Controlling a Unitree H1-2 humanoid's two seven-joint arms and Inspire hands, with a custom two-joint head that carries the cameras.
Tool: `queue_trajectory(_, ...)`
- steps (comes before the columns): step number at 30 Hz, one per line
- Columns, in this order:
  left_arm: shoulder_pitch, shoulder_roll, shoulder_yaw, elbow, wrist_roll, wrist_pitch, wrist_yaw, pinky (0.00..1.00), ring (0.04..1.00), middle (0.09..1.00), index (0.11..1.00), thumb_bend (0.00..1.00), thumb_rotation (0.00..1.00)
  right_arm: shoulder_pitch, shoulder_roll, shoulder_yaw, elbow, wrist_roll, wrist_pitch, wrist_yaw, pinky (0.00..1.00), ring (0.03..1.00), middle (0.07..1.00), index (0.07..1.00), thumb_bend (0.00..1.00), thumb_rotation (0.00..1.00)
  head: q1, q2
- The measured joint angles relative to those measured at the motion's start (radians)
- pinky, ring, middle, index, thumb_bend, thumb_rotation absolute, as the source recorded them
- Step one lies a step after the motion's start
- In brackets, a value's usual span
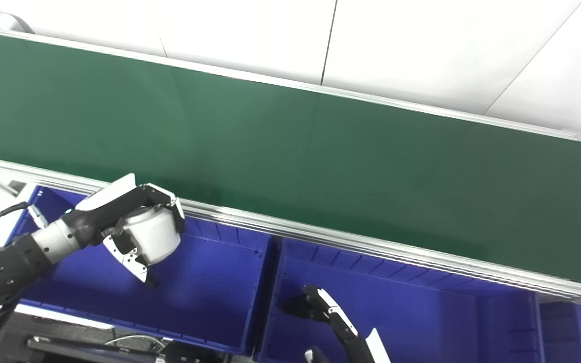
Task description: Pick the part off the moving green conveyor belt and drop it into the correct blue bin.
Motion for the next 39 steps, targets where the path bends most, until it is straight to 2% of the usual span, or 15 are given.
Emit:
queue_trajectory(13,0.0,-0.079,-0.033,0.182,0.013,-0.087,0.06,0.2,0.442,0.312,0.267,0.47,0.0,0.004,-0.001,0.0,-0.019,-0.002,0.001,0.002,0.82,0.898,0.938,0.905,0.54,0.91,-0.006,0.006)
queue_trajectory(20,-0.039,-0.131,-0.077,0.31,0.046,-0.127,0.081,0.19,0.442,0.294,0.247,0.47,0.0,0.004,-0.002,-0.001,-0.023,-0.003,0.001,0.003,0.81,0.893,0.936,0.904,0.55,0.91,-0.014,0.008)
queue_trajectory(24,-0.068,-0.138,-0.087,0.38,0.046,-0.148,0.084,0.19,0.442,0.29,0.244,0.47,0.0,0.005,-0.002,-0.004,-0.028,-0.011,0.003,0.003,0.81,0.889,0.935,0.902,0.55,0.91,-0.014,0.006)
queue_trajectory(26,-0.073,-0.138,-0.088,0.391,0.046,-0.148,0.086,0.2,0.442,0.307,0.266,0.47,0.0,0.006,-0.002,-0.006,-0.032,-0.013,0.003,0.003,0.8,0.888,0.935,0.901,0.56,0.91,-0.012,0.008)
queue_trajectory(27,-0.073,-0.138,-0.089,0.391,0.046,-0.148,0.086,0.21,0.435,0.398,0.289,0.49,0.0,0.006,-0.002,-0.006,-0.032,-0.013,0.003,0.003,0.8,0.888,0.935,0.9,0.56,0.91,-0.012,0.008)
queue_trajectory(28,-0.073,-0.138,-0.091,0.391,0.046,-0.148,0.086,0.23,0.431,0.444,0.309,0.49,0.0,0.006,-0.002,-0.006,-0.032,-0.013,0.003,0.003,0.8,0.888,0.935,0.899,0.56,0.91,-0.008,0.008)
queue_trajectory(31,-0.072,-0.136,-0.099,0.389,0.046,-0.148,0.083,0.31,0.425,0.484,0.473,0.52,0.0,0.006,-0.002,-0.006,-0.033,-0.013,0.003,0.004,0.81,0.891,0.937,0.902,0.56,0.91,-0.008,0.011)
queue_trajectory(33,-0.068,-0.129,-0.104,0.373,0.046,-0.146,0.077,0.36,0.441,0.503,0.489,0.52,0.02,0.006,-0.002,-0.006,-0.035,-0.014,0.006,0.005,0.81,0.892,0.937,0.903,0.56,0.91,-0.008,0.011)
queue_trajectory(37,-0.052,-0.107,-0.107,0.317,0.017,-0.14,0.052,0.54,0.579,0.606,0.496,0.52,0.09,0.006,-0.002,-0.006,-0.045,-0.016,0.021,0.007,0.81,0.892,0.937,0.903,0.56,0.92,-0.006,0.014)
queue_trajectory(39,-0.045,-0.089,-0.109,0.293,-0.017,-0.139,0.033,0.52,0.56,0.6,0.497,0.51,0.09,0.006,-0.003,-0.006,-0.05,-0.016,0.026,0.007,0.81,0.891,0.936,0.903,0.55,0.92,-0.006,0.014)
